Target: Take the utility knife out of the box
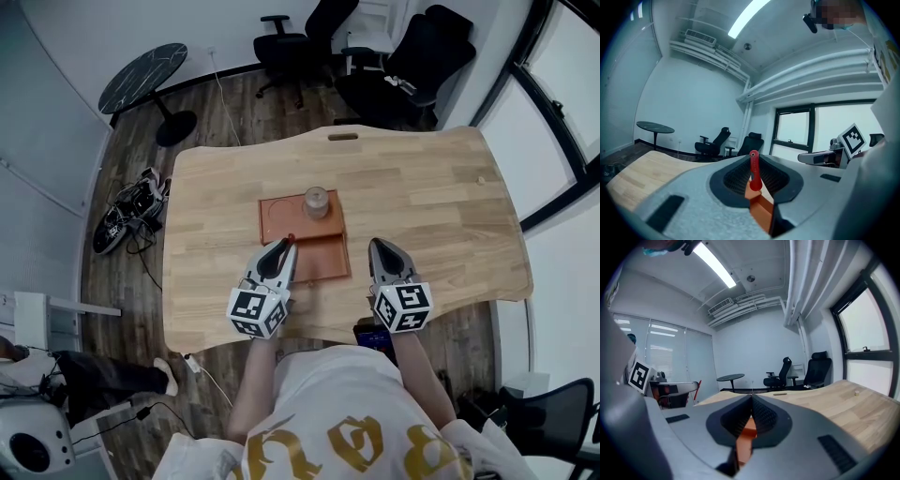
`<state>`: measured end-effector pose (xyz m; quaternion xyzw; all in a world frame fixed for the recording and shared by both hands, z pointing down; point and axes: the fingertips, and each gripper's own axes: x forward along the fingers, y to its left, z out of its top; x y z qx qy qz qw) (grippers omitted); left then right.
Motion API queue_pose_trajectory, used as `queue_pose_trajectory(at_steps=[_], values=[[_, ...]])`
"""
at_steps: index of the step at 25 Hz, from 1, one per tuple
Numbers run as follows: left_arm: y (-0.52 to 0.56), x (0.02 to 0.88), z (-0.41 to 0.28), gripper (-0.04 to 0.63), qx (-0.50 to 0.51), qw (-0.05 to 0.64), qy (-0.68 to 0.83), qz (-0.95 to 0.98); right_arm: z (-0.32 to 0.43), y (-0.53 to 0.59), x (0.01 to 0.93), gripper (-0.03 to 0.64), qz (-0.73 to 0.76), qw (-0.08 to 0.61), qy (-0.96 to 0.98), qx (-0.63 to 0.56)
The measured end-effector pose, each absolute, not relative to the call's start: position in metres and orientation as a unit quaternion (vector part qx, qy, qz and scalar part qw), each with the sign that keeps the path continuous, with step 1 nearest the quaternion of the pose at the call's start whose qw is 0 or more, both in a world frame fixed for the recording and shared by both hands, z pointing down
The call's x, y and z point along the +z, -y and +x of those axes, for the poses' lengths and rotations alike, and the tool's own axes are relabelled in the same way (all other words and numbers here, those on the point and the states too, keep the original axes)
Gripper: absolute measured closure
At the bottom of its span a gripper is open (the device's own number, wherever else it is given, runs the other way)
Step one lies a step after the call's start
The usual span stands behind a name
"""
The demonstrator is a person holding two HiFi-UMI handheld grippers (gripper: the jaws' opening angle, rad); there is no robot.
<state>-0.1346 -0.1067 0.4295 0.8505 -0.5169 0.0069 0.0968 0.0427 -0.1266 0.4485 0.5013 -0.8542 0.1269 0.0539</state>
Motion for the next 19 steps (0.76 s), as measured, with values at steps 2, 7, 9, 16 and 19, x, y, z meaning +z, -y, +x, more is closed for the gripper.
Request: queue_pose_trajectory(at_steps=[2, 7, 9, 16, 19], values=[[0.1071, 0.4311, -0.1354, 0.537, 0.008, 0.096, 0.518, 0.850, 0.0417, 0.1260, 0.4494, 0.606, 0.499, 0.053, 0.855, 0.128], [0.1080, 0.4318, -0.1360, 0.537, 0.008, 0.098, 0.519, 0.849, 0.0427, 0.1245, 0.4490, 0.606, 0.499, 0.052, 0.856, 0.128], [0.1089, 0.4309, -0.1351, 0.538, 0.010, 0.097, 0.517, 0.850, 0.0431, 0.1254, 0.4482, 0.606, 0.499, 0.052, 0.855, 0.128], [0.1098, 0.4365, -0.1329, 0.537, 0.015, 0.101, 0.515, 0.851, 0.0442, 0.1280, 0.4535, 0.606, 0.499, 0.054, 0.855, 0.132], [0.1125, 0.4362, -0.1347, 0.537, 0.017, 0.101, 0.516, 0.850, 0.0432, 0.1299, 0.4538, 0.606, 0.498, 0.053, 0.855, 0.134]])
